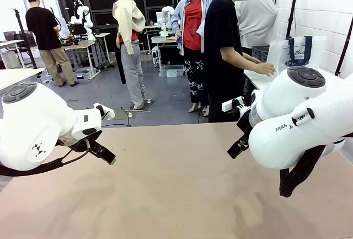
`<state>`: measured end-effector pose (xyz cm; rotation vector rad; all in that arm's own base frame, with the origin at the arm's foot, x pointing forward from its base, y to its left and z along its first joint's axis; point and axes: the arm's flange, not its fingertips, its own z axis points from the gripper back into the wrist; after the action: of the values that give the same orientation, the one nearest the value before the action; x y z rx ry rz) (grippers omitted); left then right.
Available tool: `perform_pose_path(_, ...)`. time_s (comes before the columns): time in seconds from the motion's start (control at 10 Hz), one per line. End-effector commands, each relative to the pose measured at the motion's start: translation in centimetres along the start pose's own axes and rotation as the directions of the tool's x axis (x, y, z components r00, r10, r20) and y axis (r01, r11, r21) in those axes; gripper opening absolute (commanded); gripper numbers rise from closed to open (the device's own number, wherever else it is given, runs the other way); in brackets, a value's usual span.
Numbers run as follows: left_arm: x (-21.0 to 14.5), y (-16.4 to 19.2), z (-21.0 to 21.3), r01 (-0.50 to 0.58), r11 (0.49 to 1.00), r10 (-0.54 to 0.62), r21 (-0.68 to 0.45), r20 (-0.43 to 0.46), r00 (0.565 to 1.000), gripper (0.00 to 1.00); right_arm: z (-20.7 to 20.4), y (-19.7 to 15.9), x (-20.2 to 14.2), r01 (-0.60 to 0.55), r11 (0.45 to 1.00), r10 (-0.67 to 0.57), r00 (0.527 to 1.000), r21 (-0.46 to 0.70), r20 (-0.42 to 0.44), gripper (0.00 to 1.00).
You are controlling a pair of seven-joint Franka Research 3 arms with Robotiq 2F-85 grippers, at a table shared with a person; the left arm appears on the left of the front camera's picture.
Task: Transfer purchased items from the store into the shopping bag.
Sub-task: Open the Reusable shopping bag in the center of the table.
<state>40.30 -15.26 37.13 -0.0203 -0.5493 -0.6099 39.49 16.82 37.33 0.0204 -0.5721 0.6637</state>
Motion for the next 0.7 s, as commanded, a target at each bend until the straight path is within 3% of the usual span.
perform_pose_path(0.0, -0.04, 0.15, 0.00, -0.003, 1.000, 0.003, 0.000, 0.000, 1.000, 1.00, 0.00, -0.01, 0.00, 0.000, 1.000, 0.000, 1.000, 0.000, 0.000, 1.00)
perform_pose_path(0.6, -0.04, 0.15, 0.00, -0.003, 1.000, 0.003, 0.000, 0.000, 1.000, 1.00, 0.00, -0.01, 0.00, 0.000, 1.000, 0.000, 1.000, 0.000, 0.000, 1.00)
